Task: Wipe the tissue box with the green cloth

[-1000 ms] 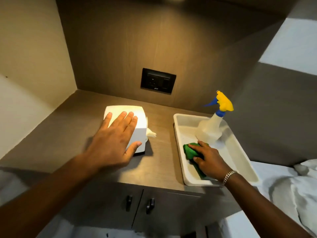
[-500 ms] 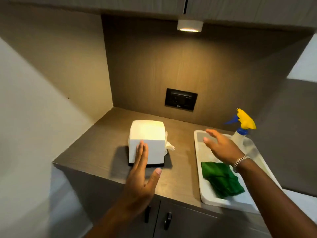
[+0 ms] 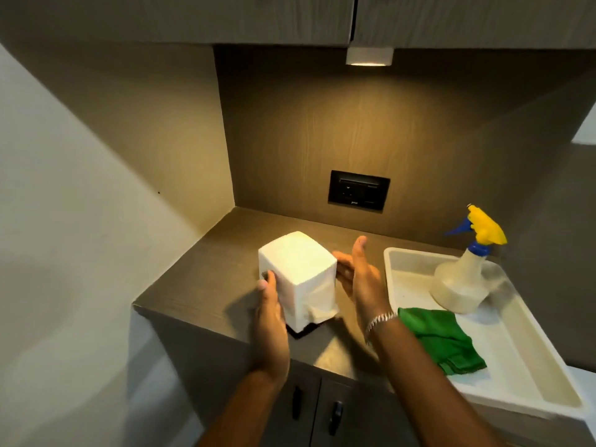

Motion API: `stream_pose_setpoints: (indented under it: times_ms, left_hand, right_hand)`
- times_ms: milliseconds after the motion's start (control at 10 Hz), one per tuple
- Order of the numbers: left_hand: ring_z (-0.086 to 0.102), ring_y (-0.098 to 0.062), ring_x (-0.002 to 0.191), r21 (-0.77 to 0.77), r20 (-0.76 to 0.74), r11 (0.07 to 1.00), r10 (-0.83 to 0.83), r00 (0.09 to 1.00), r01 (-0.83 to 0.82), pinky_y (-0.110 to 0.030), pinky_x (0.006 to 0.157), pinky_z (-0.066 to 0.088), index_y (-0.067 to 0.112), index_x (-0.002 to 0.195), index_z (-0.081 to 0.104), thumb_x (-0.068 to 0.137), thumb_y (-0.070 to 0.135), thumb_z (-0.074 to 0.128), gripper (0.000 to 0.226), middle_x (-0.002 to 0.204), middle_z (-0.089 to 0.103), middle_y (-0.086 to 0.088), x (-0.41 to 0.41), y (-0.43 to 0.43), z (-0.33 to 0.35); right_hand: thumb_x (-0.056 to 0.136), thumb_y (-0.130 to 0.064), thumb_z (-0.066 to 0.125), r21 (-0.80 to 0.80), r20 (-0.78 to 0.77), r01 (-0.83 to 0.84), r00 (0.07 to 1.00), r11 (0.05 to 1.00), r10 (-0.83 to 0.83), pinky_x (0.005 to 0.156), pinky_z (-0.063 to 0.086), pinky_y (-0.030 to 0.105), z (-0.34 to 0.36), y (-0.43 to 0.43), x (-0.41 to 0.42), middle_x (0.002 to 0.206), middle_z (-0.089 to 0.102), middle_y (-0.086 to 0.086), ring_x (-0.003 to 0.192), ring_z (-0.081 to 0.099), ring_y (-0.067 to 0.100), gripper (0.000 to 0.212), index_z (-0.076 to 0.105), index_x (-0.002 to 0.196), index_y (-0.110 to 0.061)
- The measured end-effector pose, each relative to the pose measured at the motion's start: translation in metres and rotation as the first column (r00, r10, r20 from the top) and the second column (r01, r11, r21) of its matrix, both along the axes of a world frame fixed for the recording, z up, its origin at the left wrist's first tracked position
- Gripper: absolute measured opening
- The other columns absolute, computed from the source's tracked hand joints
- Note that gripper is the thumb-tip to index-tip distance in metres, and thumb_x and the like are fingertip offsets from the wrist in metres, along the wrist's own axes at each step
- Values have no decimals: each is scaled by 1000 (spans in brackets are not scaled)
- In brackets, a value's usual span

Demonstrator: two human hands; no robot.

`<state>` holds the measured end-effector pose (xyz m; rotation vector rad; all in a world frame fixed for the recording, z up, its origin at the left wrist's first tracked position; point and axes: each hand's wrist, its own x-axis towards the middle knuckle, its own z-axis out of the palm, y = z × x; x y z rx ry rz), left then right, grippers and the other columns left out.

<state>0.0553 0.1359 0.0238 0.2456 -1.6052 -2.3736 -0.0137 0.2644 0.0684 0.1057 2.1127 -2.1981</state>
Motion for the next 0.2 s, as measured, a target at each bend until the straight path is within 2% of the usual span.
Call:
stream_pose_setpoints:
  times_ms: [100, 200]
  left_hand:
    - [70, -6, 97, -46, 27, 996, -72, 997, 73, -20, 69, 57, 44, 114, 54, 75, 74, 26, 56, 101, 74, 22, -18, -26, 11]
    - [72, -12, 94, -109, 68, 980, -161, 985, 168, -24, 68, 59, 37, 116, 56, 82, 71, 18, 61, 98, 76, 17, -35, -40, 22]
  right_hand:
    - [57, -91, 39, -97, -4, -80, 997, 992, 80, 53, 51, 9, -11, -18, 53, 77, 76, -23, 74, 71, -4, 63, 71, 83, -43]
    - [66, -81, 36, -144, -61, -62, 997, 988, 54, 55, 53, 10, -9, -44, 73, 93, 74, -17, 79, 72, 2, 69, 56, 117, -39]
